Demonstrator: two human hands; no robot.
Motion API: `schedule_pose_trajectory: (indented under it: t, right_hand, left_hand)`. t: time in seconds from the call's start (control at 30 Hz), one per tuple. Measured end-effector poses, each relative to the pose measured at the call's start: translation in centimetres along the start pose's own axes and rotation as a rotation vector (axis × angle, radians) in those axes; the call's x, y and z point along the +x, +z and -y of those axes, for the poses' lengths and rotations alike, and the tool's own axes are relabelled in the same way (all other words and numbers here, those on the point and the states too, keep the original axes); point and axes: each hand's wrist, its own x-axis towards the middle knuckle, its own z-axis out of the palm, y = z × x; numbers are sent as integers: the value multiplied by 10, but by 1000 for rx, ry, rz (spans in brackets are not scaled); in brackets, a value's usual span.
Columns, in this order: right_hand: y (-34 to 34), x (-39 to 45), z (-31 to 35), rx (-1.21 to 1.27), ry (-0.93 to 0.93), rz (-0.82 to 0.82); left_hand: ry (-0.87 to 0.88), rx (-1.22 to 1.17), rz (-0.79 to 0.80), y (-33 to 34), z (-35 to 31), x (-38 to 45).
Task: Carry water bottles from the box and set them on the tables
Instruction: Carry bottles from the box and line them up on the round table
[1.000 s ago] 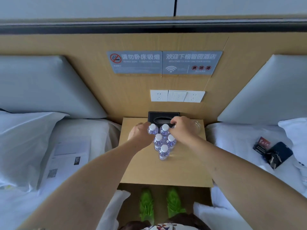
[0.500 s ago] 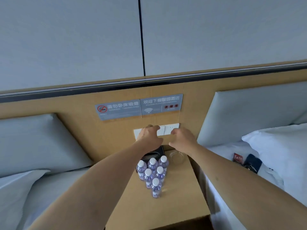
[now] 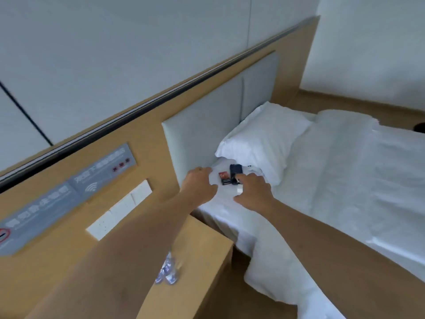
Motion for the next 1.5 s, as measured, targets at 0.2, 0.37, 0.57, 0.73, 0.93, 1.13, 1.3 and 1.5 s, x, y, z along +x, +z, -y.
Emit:
schedule_pose_trajectory:
  t: [0.2, 0.37, 0.57, 0.73, 0.93, 1.13, 1.3, 1.5]
  right_hand:
    - [-48, -90, -148, 6, 336, -143]
    - [-76, -203, -283, 36, 597, -221]
    - [-105, -361, -427, 70, 887, -315]
    - [-123, -505, -515, 149, 1156, -433]
    - [-108, -653, -583, 279, 1470, -538]
    - [-94, -767, -656, 376, 1767, -635]
    - [-112, -836, -744, 386, 1960, -695]
    - [-144, -900, -833, 409, 2098, -721]
  left_hand:
    - [381, 19, 90, 64, -179, -6]
    - [630, 42, 181, 137, -335, -55]
    - [933, 94, 270, 220, -516, -148]
    - [1220, 56, 410, 286, -657, -261]
    - [1515, 78, 593, 363, -780, -399]
    - [1777, 102, 738, 445, -881, -507]
    - [1908, 122, 846, 508, -985, -573]
    - [2025, 216, 876, 561, -1106, -629]
